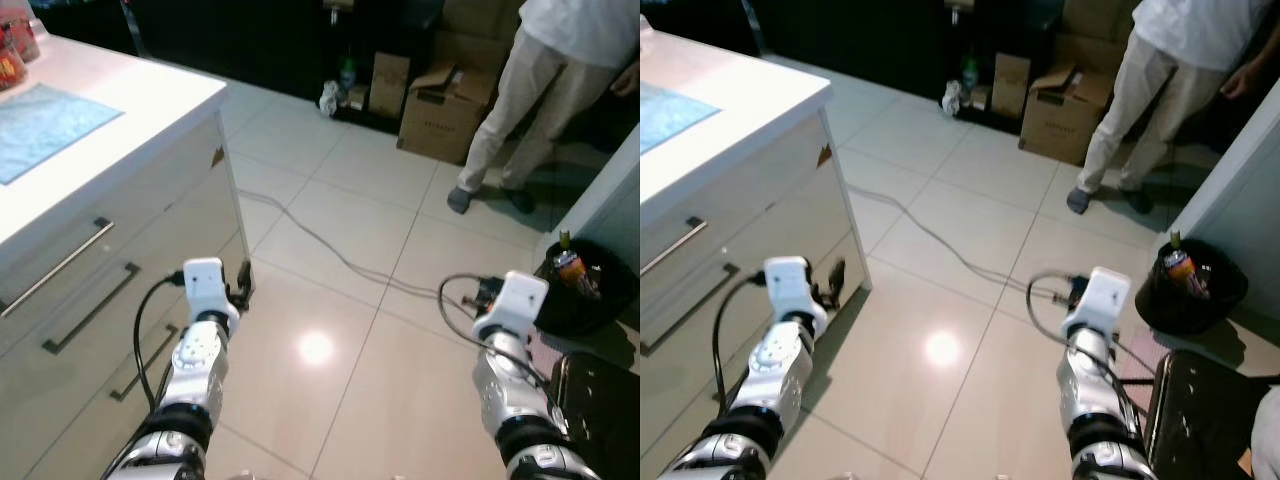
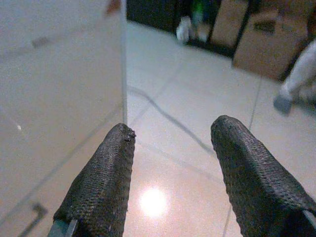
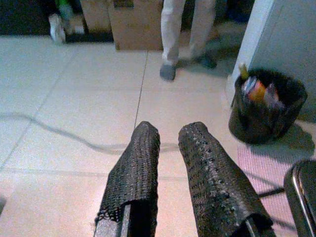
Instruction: Kitchen organization
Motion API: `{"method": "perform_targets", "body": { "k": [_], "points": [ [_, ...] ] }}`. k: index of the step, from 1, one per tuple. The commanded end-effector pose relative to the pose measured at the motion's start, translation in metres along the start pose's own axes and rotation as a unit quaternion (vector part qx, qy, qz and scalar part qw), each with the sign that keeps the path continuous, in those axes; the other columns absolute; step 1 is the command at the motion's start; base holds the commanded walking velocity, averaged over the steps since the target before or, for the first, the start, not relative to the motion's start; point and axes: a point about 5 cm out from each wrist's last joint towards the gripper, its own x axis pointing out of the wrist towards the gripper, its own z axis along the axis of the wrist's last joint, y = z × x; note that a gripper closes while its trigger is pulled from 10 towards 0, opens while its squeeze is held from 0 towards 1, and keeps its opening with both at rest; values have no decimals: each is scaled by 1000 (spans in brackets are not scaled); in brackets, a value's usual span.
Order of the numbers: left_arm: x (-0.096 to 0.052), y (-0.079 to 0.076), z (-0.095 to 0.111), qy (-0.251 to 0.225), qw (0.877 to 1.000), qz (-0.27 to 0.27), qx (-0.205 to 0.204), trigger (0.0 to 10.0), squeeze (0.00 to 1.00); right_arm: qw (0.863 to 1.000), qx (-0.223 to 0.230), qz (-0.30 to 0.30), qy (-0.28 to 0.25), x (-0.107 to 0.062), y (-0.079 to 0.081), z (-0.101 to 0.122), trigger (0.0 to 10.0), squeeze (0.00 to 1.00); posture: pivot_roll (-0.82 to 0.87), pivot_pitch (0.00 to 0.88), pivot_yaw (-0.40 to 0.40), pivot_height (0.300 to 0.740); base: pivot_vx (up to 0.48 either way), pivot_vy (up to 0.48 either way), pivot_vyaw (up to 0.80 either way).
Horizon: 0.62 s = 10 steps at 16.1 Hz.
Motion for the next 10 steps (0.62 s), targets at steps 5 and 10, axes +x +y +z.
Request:
{"method": "perform_targets", "body": {
  "k": [5, 10],
  "points": [
    [6, -14, -10, 106, 993, -19, 37, 10000, 0, 995, -13, -1, 96, 7, 9, 0, 10000, 0, -33, 5, -1, 740, 0, 0, 0],
    [3, -14, -3, 61, 997, -30, 30, 10000, 0, 998, -21, 41, 41, -1, 18, 2, 10000, 0, -34, 18, 4, 740, 0, 0, 0]
  ]
}}
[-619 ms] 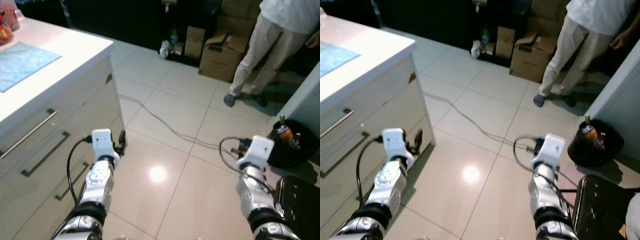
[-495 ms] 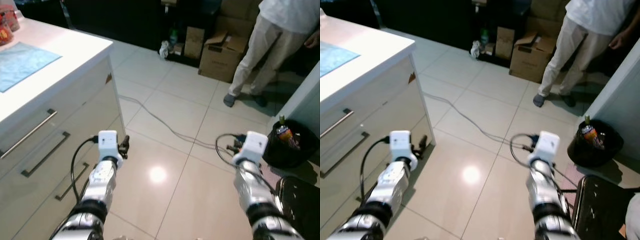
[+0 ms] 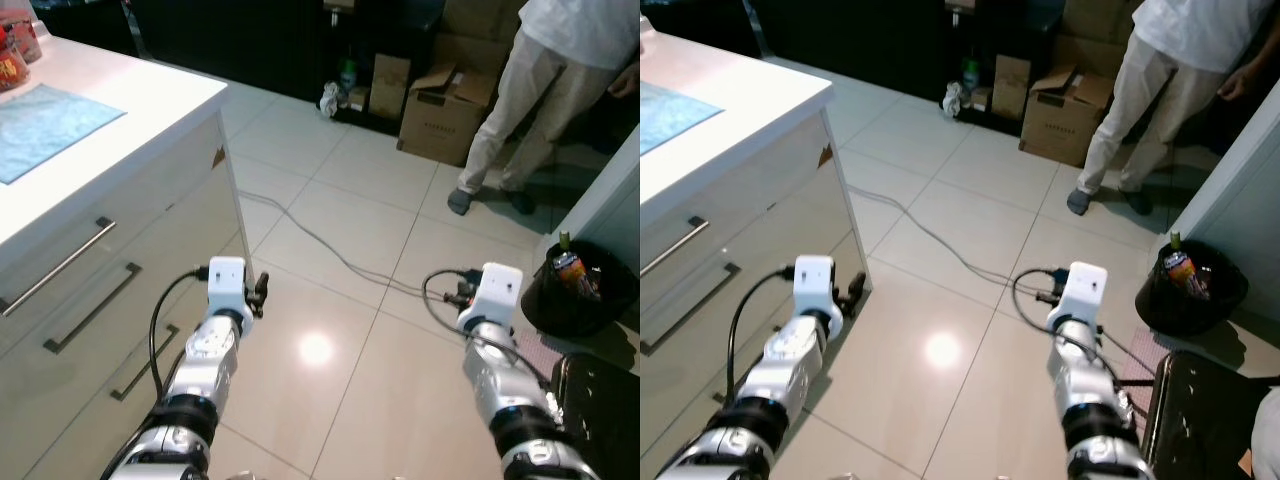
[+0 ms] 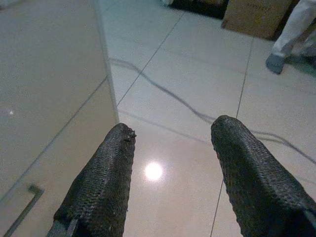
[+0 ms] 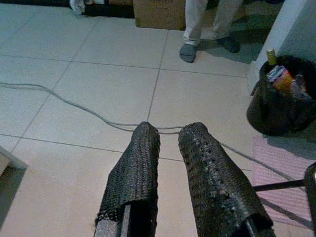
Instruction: Kitchen organization
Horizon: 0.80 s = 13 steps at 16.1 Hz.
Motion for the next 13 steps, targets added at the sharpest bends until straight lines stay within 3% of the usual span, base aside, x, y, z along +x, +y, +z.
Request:
{"method": "perform_targets", "body": {
  "k": [1, 5, 6, 7, 8, 13],
  "points": [
    [-3, 3, -15, 39, 999, 9, 2, 10000, 0, 999, 3, -1, 41, -4, -3, -18, 10000, 0, -28, 23, 0, 740, 0, 0, 0],
    [-10, 3, -42, 112, 994, 8, 18, 10000, 0, 994, -10, -7, 106, -10, -7, -45, 10000, 0, -27, 29, -2, 740, 0, 0, 0],
    [-10, 2, -39, 100, 995, 7, 18, 10000, 0, 995, -5, -8, 97, -9, -7, -43, 10000, 0, -27, 29, -2, 740, 0, 0, 0],
    [-6, 0, -19, 20, 1000, 4, -3, 10000, 0, 1000, 19, -3, 12, -6, -5, -21, 10000, 0, -24, 30, -3, 740, 0, 0, 0],
    [-6, 0, -9, -25, 1000, 4, -3, 10000, 0, 998, 19, 6, -52, -6, -2, -4, 10000, 0, -23, 33, -2, 740, 0, 0, 0],
    [-7, 1, -5, -51, 999, 7, -7, 10000, 0, 995, 28, 17, -96, -11, 4, 0, 10000, 0, -19, 36, -2, 740, 0, 0, 0]
  ]
}}
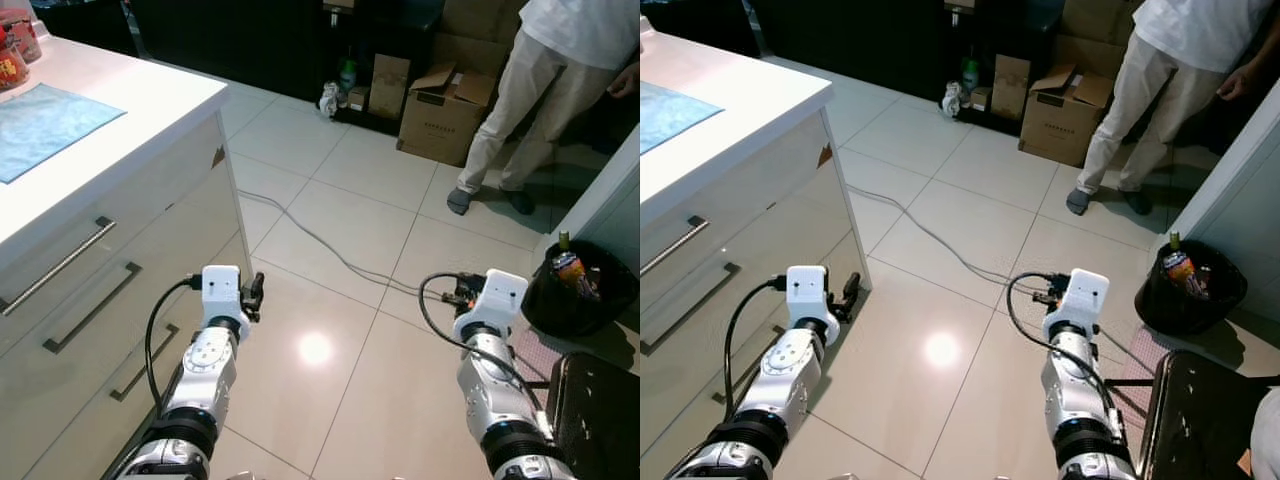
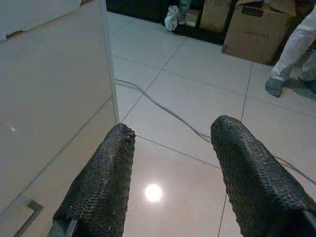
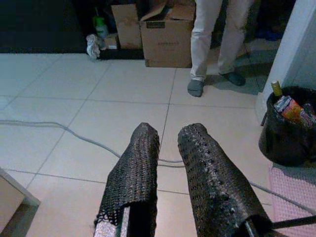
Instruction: Kitchen organization
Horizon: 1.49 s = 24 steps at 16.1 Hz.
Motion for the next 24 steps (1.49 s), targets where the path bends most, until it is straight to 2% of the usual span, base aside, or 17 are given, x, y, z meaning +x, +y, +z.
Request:
{"method": "perform_targets", "body": {
  "k": [1, 17, 24],
  "points": [
    [-2, 2, -5, 8, 1000, 3, -2, 10000, 0, 1000, -3, 0, -1, -1, 1, -1, 10000, 0, -19, 37, -2, 740, 0, 0, 800],
    [-1, 3, -5, 15, 1000, 1, 6, 10000, 0, 1000, 2, 10, 7, -3, 2, -6, 10000, 0, -17, 42, -1, 740, 0, 0, 800],
    [-1, 3, -5, 10, 1000, 6, -5, 10000, 0, 1000, 6, 12, 9, -3, 2, -7, 10000, 0, -17, 44, 0, 740, 0, 0, 800]
  ]
}}
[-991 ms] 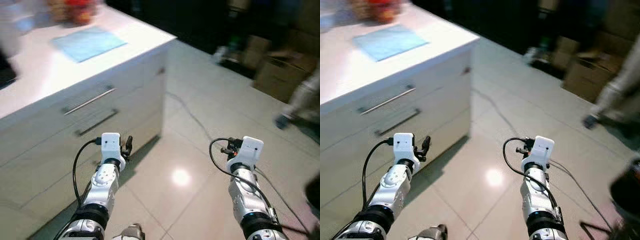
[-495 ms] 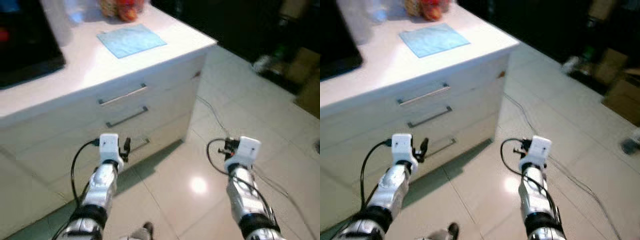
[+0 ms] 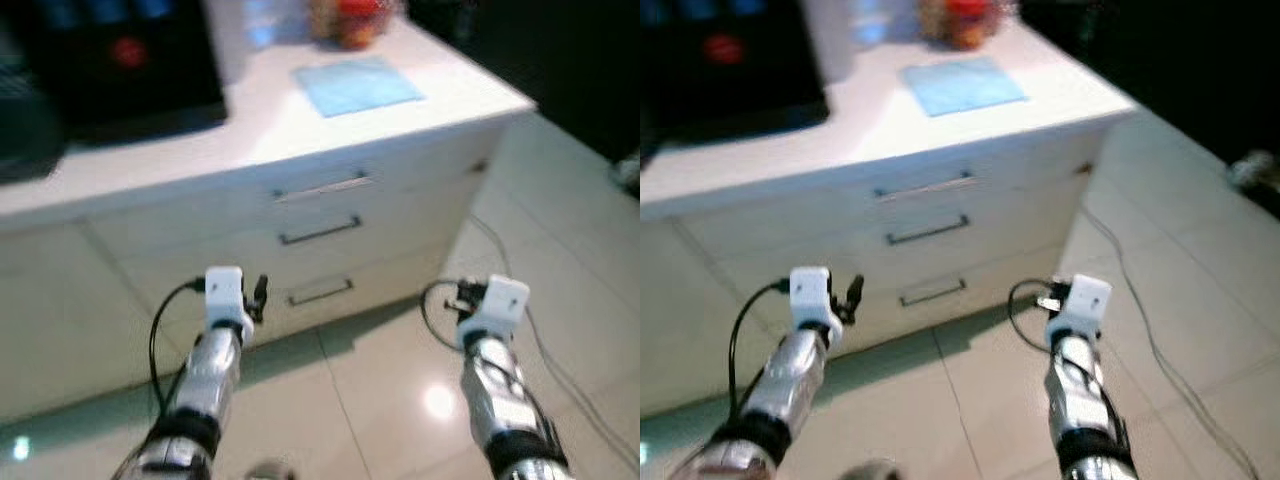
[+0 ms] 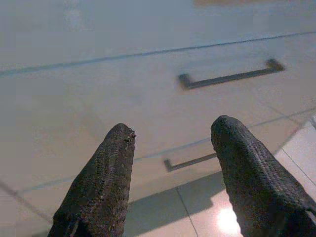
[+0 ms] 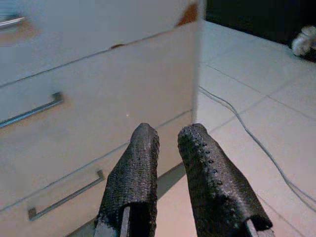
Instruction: Kitchen organization
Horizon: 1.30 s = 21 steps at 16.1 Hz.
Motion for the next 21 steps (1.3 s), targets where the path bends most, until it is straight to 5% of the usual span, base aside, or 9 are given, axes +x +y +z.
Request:
{"method": "perform_targets", "body": {
  "k": [1, 12, 15, 17, 21],
  "points": [
    [-1, 6, -2, 4, 1000, 11, 1, 10000, 0, 1000, 7, 7, 7, -1, 6, -3, 10000, 0, -16, 45, -1, 740, 0, 0, 800],
    [-3, 9, -4, 8, 1000, 15, -1, 10000, 0, 1000, 9, 29, 5, -1, 11, -2, 10000, 0, -15, 45, -2, 740, 0, 0, 800],
    [-3, 8, -6, 9, 1000, 12, -3, 10000, 0, 999, 20, 36, 15, -1, 13, -5, 10000, 0, -15, 42, -5, 740, 0, 0, 0],
    [-5, 5, 17, -84, 996, -2, 22, 10000, 0, 999, 22, 32, 6, -1, 10, -4, 10000, 0, -9, 43, -9, 740, 0, 0, 0],
    [-6, 5, 22, -104, 994, 2, 15, 10000, 0, 999, 21, 35, 4, -1, 11, -2, 10000, 0, -9, 46, -10, 740, 0, 0, 0]
  ]
}}
